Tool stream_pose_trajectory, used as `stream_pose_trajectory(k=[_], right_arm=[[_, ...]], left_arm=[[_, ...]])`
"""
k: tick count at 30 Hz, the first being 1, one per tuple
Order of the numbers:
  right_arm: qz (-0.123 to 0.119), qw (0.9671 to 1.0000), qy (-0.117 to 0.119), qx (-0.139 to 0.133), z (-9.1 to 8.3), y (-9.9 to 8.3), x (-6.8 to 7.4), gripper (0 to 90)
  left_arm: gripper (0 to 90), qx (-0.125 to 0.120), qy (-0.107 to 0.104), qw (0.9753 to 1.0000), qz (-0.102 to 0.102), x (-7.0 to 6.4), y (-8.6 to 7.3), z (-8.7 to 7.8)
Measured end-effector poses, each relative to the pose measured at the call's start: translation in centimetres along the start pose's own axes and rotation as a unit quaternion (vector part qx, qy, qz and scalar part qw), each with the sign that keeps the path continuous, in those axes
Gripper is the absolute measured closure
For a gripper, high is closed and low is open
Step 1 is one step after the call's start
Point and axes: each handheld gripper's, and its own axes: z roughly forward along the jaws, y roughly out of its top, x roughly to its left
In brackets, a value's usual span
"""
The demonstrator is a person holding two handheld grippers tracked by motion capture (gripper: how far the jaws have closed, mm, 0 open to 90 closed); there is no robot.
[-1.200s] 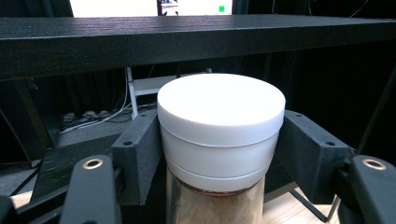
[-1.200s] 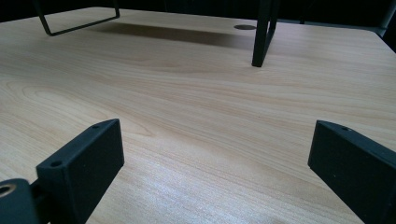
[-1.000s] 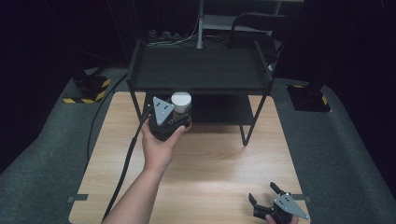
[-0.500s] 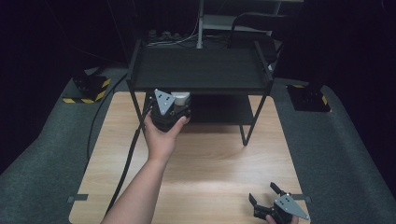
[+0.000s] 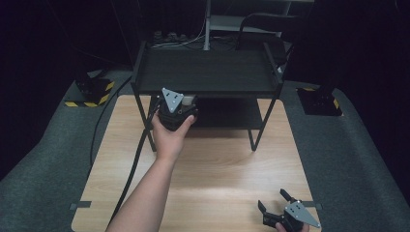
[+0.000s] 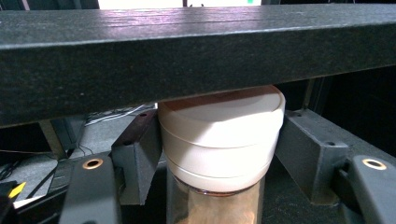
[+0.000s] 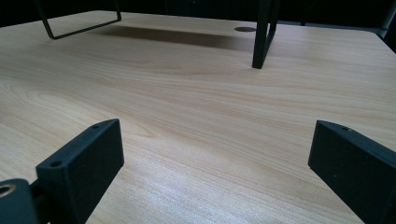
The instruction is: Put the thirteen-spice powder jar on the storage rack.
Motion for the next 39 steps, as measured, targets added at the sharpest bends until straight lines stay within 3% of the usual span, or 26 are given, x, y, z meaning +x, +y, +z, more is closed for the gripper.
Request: stream_pose_trajectory(k=[15, 31, 39], right_arm=[[-0.002, 1.0, 0.0, 0.002, 0.0, 0.05, 0.05, 3.0], [-0.003, 1.0, 0.0, 0.002, 0.02, 0.05, 0.06, 2.6], [-0.003, 1.0, -0.001, 0.001, 0.0, 0.01, 0.09, 1.9]], left_arm=[[33.3, -0.005, 0.006, 1.0, 0.001, -0.51, -0.84, 0.07], [33.3, -0.002, 0.006, 1.0, 0.005, -0.22, -0.59, -0.16], [28.1, 0.005, 0.006, 0.9999, 0.009, -0.29, -0.39, -0.27]])
